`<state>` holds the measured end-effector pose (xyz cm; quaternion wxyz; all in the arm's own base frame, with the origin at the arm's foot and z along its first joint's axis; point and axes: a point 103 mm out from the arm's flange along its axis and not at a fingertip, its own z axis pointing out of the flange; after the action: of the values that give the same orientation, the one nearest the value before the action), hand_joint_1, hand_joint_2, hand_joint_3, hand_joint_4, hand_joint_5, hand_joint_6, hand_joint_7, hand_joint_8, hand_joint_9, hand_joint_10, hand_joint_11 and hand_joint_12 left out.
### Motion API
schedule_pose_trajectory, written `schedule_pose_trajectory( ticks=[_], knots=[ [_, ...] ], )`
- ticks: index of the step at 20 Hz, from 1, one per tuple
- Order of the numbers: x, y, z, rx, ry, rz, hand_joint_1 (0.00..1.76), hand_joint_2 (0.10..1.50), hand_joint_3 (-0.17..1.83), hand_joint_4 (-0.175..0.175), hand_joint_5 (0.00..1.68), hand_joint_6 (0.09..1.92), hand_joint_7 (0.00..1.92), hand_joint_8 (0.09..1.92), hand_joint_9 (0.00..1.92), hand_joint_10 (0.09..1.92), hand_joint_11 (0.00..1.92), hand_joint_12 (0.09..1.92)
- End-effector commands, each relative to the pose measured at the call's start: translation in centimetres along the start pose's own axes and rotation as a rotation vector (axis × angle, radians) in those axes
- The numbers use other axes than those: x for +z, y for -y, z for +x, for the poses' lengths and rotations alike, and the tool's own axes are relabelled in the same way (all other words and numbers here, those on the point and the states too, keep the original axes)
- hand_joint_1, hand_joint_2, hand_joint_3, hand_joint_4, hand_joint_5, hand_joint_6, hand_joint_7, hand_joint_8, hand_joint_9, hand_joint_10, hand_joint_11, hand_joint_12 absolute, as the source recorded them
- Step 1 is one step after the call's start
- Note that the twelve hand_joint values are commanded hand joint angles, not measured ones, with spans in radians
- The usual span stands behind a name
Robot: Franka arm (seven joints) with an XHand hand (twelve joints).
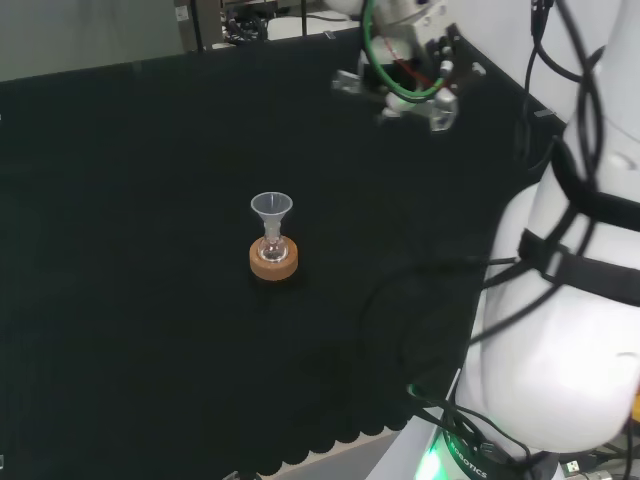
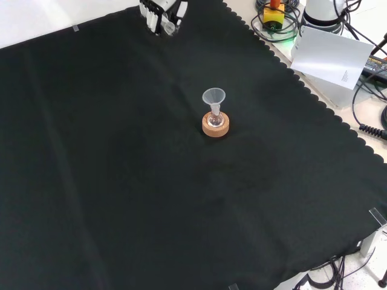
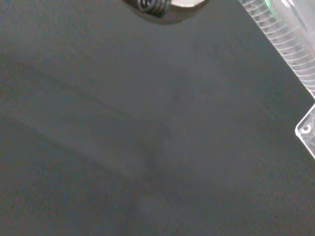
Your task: Pour the water from the graduated cylinder into the round-bottom flask.
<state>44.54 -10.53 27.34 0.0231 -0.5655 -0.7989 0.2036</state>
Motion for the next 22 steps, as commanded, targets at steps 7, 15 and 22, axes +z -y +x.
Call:
schedule_pose_trajectory(
  ticks=[7,15,22],
  knots=[
    [2.67,-2.44,1.33,-0.105,-0.245,-0.225,1.27,1.09,0.0,-0.175,1.02,0.94,1.06,0.91,1.52,0.09,1.32,0.67],
    [2.73,-2.2,0.77,-0.094,-0.264,-0.256,1.27,1.09,0.0,-0.175,1.02,0.94,1.06,0.92,1.52,0.09,1.31,0.67],
    [2.48,-2.38,1.02,-0.106,-0.25,-0.25,1.27,1.09,0.0,-0.175,1.02,0.94,1.06,0.92,1.52,0.09,1.31,0.67]
  ],
)
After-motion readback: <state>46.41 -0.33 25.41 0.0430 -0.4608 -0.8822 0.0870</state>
